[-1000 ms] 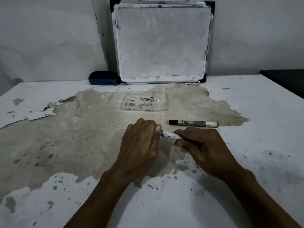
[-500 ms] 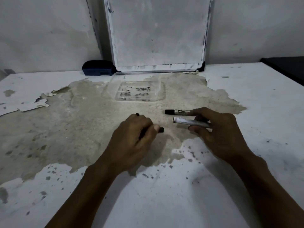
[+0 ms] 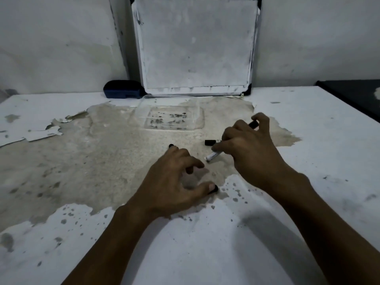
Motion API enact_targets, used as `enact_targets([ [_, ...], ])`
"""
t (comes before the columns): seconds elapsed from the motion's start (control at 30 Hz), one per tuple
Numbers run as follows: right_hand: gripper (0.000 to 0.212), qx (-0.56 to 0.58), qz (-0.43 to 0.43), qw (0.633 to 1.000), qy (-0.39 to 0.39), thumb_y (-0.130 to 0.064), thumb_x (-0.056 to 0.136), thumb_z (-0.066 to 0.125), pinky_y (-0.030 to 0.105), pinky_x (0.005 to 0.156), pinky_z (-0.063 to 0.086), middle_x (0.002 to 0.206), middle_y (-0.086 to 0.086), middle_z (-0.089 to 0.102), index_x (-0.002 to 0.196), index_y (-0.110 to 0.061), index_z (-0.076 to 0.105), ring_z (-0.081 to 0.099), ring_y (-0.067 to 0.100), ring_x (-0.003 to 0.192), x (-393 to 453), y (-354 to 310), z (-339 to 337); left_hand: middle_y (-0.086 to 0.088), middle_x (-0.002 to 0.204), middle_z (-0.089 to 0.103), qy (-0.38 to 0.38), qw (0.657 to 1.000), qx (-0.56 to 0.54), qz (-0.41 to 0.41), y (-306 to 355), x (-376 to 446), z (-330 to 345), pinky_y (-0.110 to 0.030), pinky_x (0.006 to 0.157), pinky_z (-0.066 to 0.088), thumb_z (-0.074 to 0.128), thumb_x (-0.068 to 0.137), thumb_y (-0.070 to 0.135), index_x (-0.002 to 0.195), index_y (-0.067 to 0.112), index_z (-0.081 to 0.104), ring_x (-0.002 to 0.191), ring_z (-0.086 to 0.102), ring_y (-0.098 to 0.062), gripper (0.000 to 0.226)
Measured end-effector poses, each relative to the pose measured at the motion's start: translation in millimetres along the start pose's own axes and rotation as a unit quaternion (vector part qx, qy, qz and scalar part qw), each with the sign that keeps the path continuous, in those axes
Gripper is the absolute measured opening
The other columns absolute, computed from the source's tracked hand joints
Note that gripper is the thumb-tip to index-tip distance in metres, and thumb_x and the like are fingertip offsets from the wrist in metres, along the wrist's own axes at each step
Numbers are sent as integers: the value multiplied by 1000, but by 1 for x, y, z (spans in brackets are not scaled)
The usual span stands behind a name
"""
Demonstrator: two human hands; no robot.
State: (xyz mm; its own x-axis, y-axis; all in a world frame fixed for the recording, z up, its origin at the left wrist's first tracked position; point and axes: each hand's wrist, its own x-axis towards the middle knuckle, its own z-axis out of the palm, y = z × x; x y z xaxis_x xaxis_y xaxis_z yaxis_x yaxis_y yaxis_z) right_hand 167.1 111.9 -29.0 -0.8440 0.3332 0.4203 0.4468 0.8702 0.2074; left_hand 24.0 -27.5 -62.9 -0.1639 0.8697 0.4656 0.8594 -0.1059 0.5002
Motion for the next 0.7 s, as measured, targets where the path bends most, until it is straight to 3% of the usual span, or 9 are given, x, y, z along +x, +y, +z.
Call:
enact_targets([
  [0.13,33,-33,-15,999,-26,-6,79,63,47,94,13,89,-2,70,98,-30,75,56,26,97,17,-4,-14,4,71,63,114,993,-13,-36,-9,3,-9,-34,62,47,67,75,50,86,14,74,74,56,-16,38],
  [0.23,38,-35,-17,997,-67,-3,81,57,48,97,9,94,-1,69,102,-30,73,54,25,101,19,-4,-12,2,71,66,154,986,-19,-57,-15,3,-11,-36,62,47,65,78,45,82,13,75,73,58,-17,34],
  [0.33,39,-38,11,999,-14,-1,78,58,45,92,14,80,-4,68,92,-32,76,56,24,88,18,-1,-12,0,71,68,165,984,-18,-64,-17,5,-10,-37,63,47,63,79,42,79,12,74,71,59,-19,32],
  [0.43,50,-49,11,997,-66,7,72,58,47,94,10,87,-3,67,99,-33,73,56,24,95,17,-3,-6,0,72,68,170,983,-15,-63,-17,4,-8,-33,63,46,64,82,35,79,12,74,71,57,-17,25],
  [0.6,49,-4,64,996,-57,6,76,59,44,93,10,86,-5,67,99,-36,71,54,22,93,13,4,-1,0,78,63,133,987,50,-68,-21,5,0,-20,63,36,64,81,22,90,11,75,79,51,-16,18],
  [0.7,47,33,82,995,-47,5,77,63,43,90,13,84,-6,67,97,-36,72,55,20,89,7,5,2,3,83,57,92,990,79,-70,-23,8,7,-26,68,37,64,80,28,99,13,74,85,45,-14,26],
])
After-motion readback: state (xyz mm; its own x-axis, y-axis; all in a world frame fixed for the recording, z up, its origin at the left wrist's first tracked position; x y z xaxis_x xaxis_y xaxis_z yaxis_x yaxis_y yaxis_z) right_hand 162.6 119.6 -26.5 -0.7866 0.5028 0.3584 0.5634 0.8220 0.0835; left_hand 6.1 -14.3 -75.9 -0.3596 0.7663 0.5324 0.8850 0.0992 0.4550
